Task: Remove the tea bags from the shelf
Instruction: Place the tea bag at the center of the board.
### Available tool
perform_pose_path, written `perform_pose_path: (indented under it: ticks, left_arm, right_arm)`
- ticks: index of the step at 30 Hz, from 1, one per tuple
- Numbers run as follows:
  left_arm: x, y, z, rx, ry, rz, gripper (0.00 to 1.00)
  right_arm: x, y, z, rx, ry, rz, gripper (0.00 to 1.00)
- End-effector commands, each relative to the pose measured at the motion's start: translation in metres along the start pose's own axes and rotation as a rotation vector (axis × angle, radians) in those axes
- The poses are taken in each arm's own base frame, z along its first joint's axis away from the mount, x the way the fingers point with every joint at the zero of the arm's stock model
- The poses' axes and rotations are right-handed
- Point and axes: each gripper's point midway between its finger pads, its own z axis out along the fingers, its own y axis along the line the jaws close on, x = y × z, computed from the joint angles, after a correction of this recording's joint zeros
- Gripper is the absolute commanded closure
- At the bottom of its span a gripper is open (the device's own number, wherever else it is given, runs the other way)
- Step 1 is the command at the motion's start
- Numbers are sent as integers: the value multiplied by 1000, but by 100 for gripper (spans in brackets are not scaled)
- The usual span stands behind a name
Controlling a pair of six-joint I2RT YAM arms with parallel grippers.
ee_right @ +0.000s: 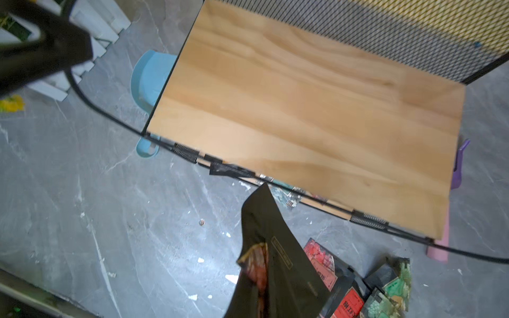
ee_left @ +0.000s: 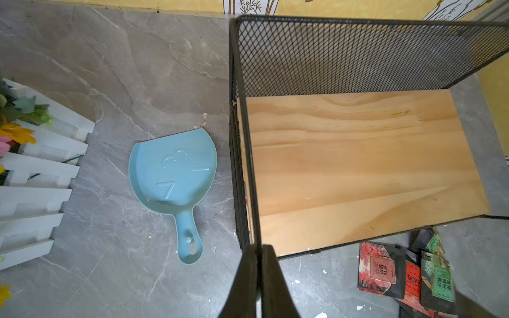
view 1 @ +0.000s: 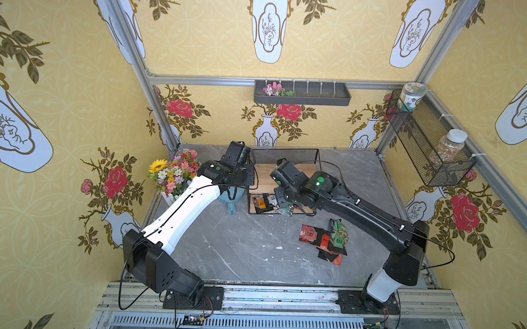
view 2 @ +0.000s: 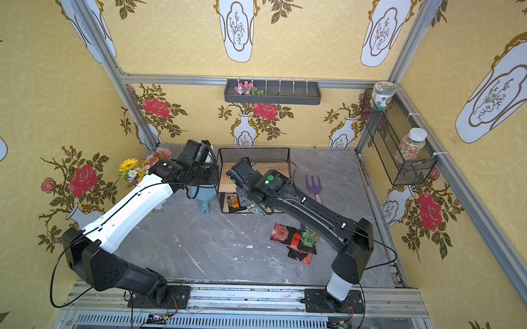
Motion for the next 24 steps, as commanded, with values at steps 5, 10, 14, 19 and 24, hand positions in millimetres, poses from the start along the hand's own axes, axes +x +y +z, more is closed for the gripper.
perform_pose_path:
  ticks: [5, 10, 14, 19, 24]
  left_arm:
    - [4, 0, 1, 0, 19, 22, 100]
    - [4, 0, 2, 3, 21, 21, 100]
    - [6, 0, 3, 2, 27, 21, 100]
    - [7, 0, 3, 3, 28, 23, 100]
    - [6, 0, 1, 3, 22, 23, 100]
  right_arm:
    - [50, 4, 8, -1, 73, 80, 97]
    - [104, -29, 25, 67, 154, 199, 98]
    - [130, -55, 32, 133, 177, 243, 98]
    - [154, -89, 38, 200, 229, 361, 97]
    - [172, -126, 39, 277, 257, 491, 97]
